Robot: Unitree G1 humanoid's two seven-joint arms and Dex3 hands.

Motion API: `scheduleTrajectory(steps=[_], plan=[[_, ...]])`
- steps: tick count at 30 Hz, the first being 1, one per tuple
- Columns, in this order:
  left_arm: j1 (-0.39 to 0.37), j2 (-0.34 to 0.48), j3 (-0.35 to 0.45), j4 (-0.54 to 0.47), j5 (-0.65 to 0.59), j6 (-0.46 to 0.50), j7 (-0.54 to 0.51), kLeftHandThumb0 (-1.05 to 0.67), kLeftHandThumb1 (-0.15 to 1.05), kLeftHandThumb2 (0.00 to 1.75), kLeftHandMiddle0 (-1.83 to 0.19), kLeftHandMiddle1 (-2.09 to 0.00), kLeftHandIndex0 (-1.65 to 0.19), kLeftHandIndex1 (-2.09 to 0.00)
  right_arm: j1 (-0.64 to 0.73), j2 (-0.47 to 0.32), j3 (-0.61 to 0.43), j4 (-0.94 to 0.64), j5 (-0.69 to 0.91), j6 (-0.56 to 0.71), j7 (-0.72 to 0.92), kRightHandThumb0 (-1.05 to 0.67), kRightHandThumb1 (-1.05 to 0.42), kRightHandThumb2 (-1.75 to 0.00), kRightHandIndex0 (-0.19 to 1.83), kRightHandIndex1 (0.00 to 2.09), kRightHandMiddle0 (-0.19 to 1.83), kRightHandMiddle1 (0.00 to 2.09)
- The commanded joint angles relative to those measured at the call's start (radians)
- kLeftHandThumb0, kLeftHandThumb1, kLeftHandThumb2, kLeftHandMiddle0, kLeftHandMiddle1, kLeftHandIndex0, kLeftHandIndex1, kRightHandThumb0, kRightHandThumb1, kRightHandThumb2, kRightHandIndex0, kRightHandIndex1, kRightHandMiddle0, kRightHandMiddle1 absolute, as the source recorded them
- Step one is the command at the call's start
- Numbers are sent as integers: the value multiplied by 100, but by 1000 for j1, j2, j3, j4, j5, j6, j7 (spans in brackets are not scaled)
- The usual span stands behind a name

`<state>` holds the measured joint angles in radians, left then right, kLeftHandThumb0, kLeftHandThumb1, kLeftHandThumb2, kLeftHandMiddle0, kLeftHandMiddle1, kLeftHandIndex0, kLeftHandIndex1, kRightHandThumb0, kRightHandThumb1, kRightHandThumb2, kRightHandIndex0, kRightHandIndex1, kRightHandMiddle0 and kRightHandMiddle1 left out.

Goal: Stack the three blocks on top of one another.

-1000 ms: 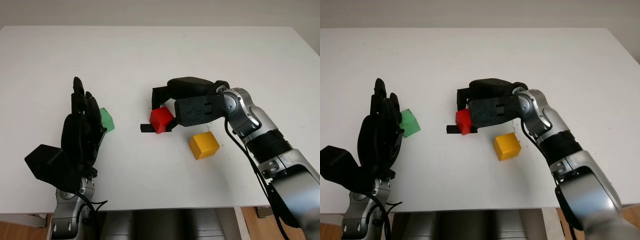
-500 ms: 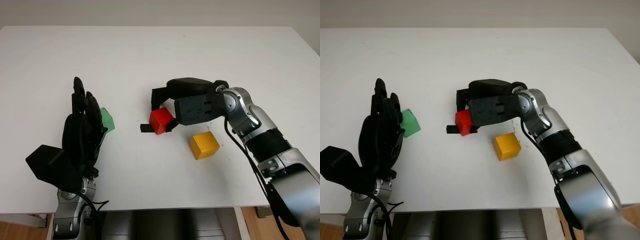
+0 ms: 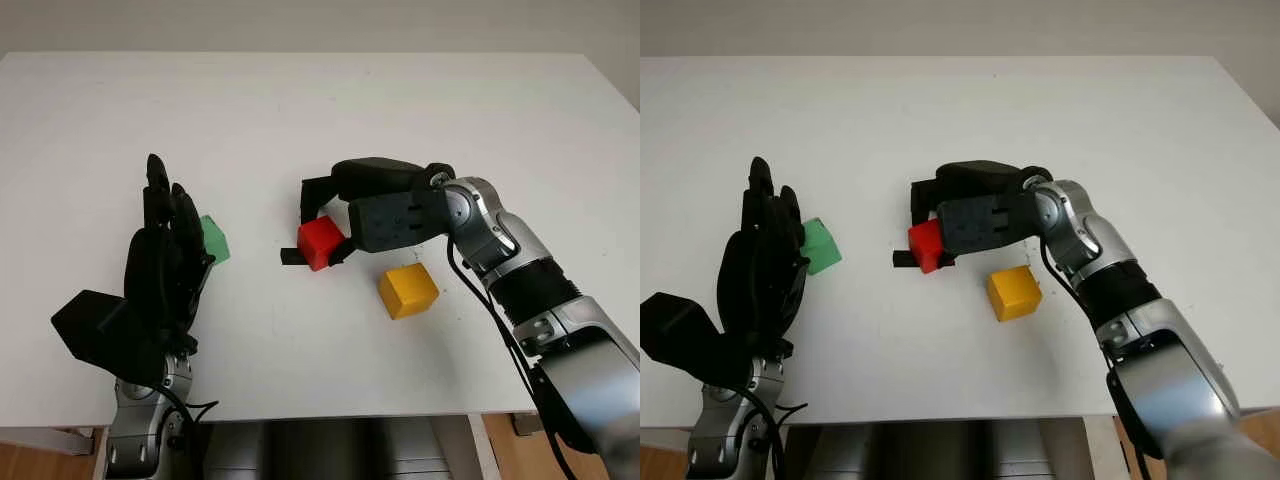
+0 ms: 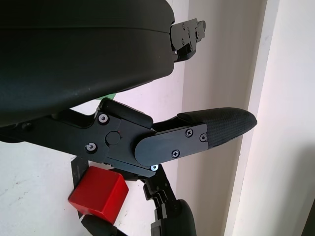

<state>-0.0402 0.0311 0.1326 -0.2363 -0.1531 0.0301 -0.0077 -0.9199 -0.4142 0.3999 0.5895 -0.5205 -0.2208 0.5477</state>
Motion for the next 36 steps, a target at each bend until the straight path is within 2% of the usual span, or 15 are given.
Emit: scheduleTrajectory(steps=[1,11,13,14,16,17,20,27,30,36], plan=[[10,-5,-3,6,2,-4,1,-76,105,65,19,0,19,0,-7,18,8,6,7,-14,-3,-48,-97,-5,20,72,36,167],[12,-6,-2,2,3,1,6,-76,105,63,19,0,19,0,-2,35,-3,43,33,-33,-13,-50,-97,-5,15,81,29,162],[12,-5,-3,4,3,-2,4,-76,105,63,19,0,19,0,0,37,-13,54,56,-42,-10,-54,-95,-5,9,81,14,150],[11,-3,-2,4,1,-1,1,-76,105,64,19,0,19,0,0,36,-16,58,63,-48,-10,-58,-94,-5,6,78,6,138],[11,-1,-2,5,0,0,-2,-76,105,64,19,0,19,0,0,32,-16,61,69,-58,-13,-60,-92,-5,4,74,3,121],[10,0,-2,5,1,0,-1,-76,105,64,19,0,19,0,0,29,-16,60,70,-62,-14,-64,-92,-5,2,70,-1,105],[9,-1,0,8,1,-1,0,-76,105,64,19,0,19,0,2,23,-16,53,65,-65,-18,-69,-91,-5,0,58,3,68],[10,4,1,2,-1,5,-4,-76,105,64,19,0,19,0,3,-23,-22,-10,54,-23,26,-80,-89,-5,-7,23,1,18],[14,6,4,2,-6,2,-10,-76,105,64,19,0,19,0,8,-55,-39,-53,68,-12,53,-83,-89,-5,-10,15,-5,10],[17,12,9,-9,-8,15,-18,-76,105,63,19,0,19,0,55,-155,-143,-218,160,66,139,-82,-90,-6,-13,9,-10,6]])
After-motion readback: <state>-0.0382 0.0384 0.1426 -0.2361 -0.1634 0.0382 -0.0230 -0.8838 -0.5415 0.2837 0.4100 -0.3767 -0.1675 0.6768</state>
